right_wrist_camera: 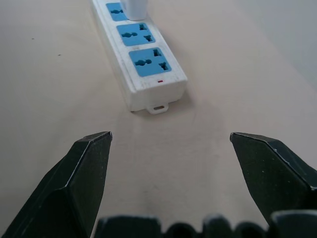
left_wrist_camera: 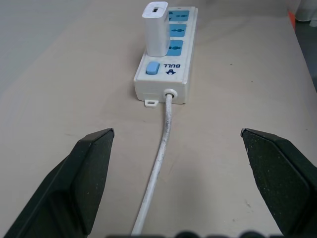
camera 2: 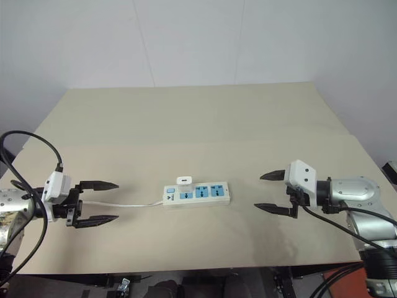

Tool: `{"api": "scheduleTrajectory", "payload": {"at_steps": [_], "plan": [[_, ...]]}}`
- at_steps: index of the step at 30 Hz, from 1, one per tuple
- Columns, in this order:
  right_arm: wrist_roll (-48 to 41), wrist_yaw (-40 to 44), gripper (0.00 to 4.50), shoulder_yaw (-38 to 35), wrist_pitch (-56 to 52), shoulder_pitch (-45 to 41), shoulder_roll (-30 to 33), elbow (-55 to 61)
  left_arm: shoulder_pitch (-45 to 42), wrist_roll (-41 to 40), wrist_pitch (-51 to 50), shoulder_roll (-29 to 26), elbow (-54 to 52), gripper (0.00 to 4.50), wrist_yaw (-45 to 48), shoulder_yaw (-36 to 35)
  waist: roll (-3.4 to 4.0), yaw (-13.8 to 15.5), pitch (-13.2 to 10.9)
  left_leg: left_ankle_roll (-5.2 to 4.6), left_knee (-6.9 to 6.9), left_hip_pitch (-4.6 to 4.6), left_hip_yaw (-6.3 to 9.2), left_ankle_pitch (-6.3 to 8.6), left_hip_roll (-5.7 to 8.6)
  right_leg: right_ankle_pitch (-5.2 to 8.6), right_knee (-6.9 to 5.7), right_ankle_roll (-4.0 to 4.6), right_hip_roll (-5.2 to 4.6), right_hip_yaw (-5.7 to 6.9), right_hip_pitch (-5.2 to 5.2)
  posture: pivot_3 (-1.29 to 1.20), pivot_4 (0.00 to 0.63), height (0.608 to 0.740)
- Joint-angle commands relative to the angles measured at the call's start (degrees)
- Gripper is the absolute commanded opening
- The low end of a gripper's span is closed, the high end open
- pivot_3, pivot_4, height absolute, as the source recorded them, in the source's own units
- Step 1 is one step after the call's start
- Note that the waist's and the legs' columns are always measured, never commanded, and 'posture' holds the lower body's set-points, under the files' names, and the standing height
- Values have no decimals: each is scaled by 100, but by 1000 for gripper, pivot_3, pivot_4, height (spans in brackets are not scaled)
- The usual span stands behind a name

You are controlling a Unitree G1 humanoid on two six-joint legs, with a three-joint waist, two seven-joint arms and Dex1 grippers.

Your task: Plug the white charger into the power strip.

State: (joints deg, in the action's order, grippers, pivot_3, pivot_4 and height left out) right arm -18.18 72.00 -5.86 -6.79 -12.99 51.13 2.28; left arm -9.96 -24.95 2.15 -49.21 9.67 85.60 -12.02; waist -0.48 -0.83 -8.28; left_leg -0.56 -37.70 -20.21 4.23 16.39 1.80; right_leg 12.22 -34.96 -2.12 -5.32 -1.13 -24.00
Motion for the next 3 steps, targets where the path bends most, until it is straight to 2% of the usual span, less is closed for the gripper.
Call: {"api": "scheduleTrajectory", "payload": {"at_steps": [1,3], "plan": [[-105,-116,4500,-249,-58,-5,123,229,-181,-78,-57,29,-52,4492,-54,61,0,2,0,0,-1,0,-1,0,0,0,0,0,0,0,1,0,150,740],[-107,-149,4500,-247,-59,-33,130,230,-227,-88,-60,57,-54,4492,-76,87,0,1,0,0,-3,1,-1,0,1,0,-1,0,0,0,2,0,150,740]]}}
